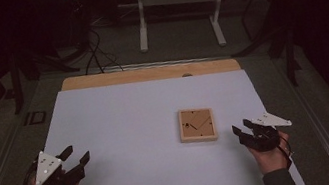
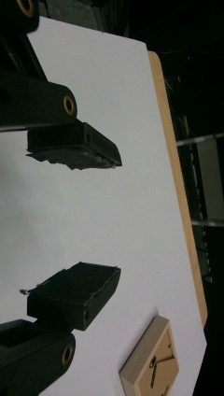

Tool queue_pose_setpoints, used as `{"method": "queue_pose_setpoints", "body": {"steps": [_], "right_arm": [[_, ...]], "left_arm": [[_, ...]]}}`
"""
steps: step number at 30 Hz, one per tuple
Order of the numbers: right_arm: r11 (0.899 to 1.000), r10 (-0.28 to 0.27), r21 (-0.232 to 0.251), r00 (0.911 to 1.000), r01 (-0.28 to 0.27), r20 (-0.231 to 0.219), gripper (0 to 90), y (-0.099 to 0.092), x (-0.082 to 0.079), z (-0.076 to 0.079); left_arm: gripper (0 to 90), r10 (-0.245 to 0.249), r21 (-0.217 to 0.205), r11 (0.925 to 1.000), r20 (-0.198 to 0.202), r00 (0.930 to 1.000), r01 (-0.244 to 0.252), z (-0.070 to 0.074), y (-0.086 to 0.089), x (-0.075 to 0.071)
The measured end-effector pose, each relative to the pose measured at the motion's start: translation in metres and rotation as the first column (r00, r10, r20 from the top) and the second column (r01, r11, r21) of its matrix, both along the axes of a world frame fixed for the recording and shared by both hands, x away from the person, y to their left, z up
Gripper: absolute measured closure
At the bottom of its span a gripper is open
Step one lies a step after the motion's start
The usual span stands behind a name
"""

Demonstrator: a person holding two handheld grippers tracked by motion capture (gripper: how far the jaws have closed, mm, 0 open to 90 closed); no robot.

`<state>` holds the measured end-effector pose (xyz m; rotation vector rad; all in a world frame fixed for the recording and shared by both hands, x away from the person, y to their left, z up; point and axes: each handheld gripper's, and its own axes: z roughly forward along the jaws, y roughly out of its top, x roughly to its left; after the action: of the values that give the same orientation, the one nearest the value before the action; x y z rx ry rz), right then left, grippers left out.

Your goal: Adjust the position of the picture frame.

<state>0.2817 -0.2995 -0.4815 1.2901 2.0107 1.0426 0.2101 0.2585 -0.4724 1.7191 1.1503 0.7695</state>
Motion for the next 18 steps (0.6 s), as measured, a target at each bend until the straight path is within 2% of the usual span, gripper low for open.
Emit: {"method": "queue_pose_setpoints", "body": {"steps": [6,12,14,16,18], "right_arm": [[1.000,-0.030,-0.008,0.9996,0.030,0.000,49.2,0.0009,0.0029,0.0005],[0.999,-0.032,-0.005,0.9995,0.031,-0.006,49.6,0.0044,0.0045,0.0001],[0.999,-0.034,-0.004,0.9994,0.034,-0.011,52.3,0.0046,0.0053,0.0010],[0.999,-0.031,0.018,0.9994,0.031,-0.018,58.0,0.0046,0.0064,0.0029],[0.999,-0.021,0.026,0.9996,0.021,-0.020,67.2,0.0060,0.0078,0.0053]], "left_arm": [[40.9,-0.002,0.006,1.0000,-0.003,1.0000,0.002,-0.0005,-0.0013,0.0009],[40.6,0.001,-0.002,1.0000,-0.013,0.9999,-0.002,-0.0021,-0.0011,0.0035],[40.5,0.003,-0.002,1.0000,-0.014,0.9999,-0.004,-0.0022,-0.0010,0.0035],[40.5,0.004,0.000,1.0000,-0.015,0.9999,-0.004,-0.0026,-0.0010,0.0036],[40.5,0.004,0.000,1.0000,-0.020,0.9998,-0.004,-0.0034,-0.0012,0.0038]]}}
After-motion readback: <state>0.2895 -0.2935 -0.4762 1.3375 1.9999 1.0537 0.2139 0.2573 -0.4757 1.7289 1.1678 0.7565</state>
